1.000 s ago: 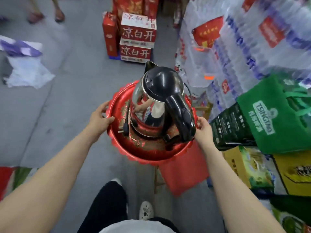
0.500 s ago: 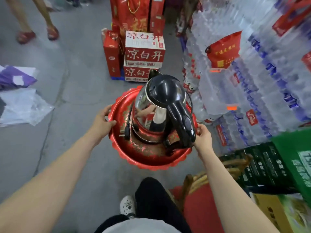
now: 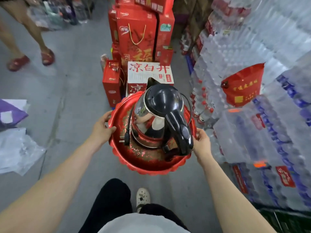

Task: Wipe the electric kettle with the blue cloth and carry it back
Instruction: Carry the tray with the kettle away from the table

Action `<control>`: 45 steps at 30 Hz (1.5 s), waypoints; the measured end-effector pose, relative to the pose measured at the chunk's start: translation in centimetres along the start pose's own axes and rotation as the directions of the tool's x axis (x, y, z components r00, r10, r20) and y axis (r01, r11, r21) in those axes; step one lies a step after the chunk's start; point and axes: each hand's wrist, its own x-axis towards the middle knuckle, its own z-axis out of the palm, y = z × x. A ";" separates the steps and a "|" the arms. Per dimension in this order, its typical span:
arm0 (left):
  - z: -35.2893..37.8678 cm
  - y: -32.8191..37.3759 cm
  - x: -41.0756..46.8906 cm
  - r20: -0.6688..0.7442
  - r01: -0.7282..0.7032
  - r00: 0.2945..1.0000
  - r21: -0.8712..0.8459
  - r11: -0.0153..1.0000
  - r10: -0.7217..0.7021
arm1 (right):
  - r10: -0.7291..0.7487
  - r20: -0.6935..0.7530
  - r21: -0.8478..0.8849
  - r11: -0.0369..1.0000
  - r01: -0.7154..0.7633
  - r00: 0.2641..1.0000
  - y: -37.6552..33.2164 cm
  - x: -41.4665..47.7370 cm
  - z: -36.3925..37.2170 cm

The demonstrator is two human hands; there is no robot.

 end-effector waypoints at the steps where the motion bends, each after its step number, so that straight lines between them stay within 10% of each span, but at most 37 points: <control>1: -0.1 0.6 2.6 0.003 0.001 1.000 0.000 1.000 -0.001 | 0.010 0.000 0.000 1.000 -0.010 1.000 -1.3 1.8 0.9; 29: 8.1 -0.4 65.7 0.261 0.001 0.959 0.382 0.924 -0.109 | 0.374 -0.032 -0.044 0.926 -0.375 0.927 -12.3 50.7 24.1; 45: 12.4 -6.0 77.7 0.222 -0.044 0.970 0.563 0.825 -0.100 | 0.499 0.006 -0.099 0.863 -0.496 0.867 -9.9 59.2 31.6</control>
